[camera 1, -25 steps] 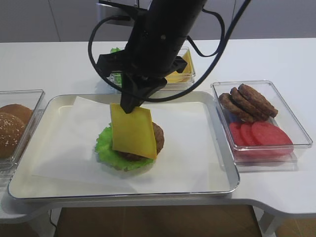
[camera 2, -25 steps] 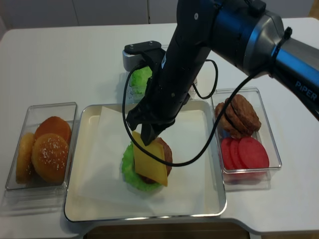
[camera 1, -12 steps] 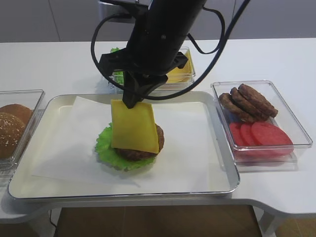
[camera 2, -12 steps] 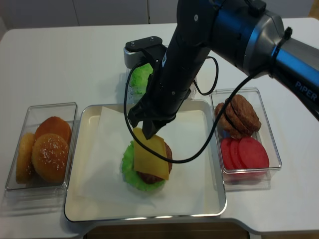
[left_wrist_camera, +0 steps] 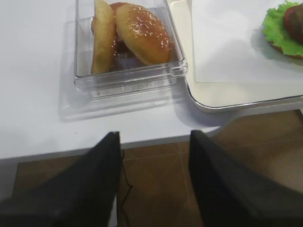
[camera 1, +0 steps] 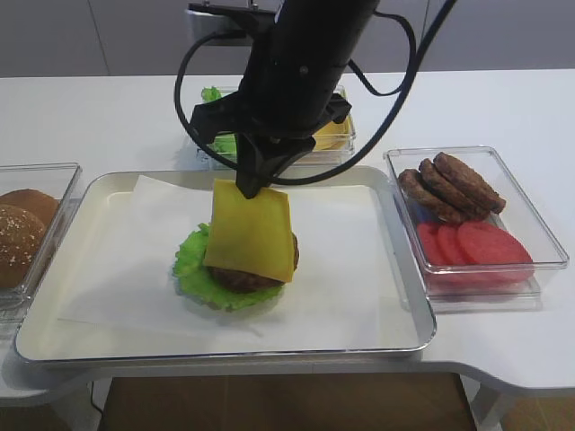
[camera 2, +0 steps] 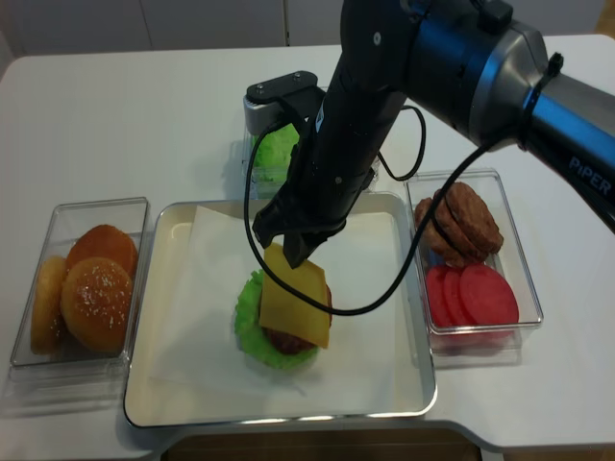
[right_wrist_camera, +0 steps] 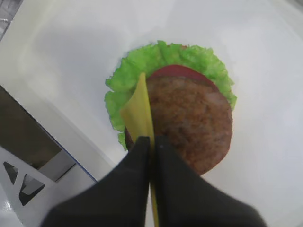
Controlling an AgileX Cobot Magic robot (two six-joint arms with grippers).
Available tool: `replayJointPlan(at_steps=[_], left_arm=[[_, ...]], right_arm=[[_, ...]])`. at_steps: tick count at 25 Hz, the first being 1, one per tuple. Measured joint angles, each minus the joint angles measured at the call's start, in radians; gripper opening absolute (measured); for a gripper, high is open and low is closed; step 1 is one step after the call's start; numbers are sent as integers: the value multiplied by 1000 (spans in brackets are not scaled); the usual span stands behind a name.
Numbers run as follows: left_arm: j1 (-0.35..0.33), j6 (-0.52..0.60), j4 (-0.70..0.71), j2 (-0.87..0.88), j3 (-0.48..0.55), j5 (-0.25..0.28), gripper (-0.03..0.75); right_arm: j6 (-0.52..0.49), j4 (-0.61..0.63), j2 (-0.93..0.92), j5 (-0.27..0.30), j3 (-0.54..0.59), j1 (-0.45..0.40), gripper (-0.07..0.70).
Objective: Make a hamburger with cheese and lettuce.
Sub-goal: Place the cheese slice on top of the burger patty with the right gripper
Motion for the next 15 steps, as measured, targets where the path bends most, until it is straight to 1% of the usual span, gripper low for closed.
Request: replayJointPlan(at_steps=[15], left_arm=[[0, 0, 0, 0, 0, 0, 352]], right_arm=[[2, -6, 0, 2, 0, 0, 41]])
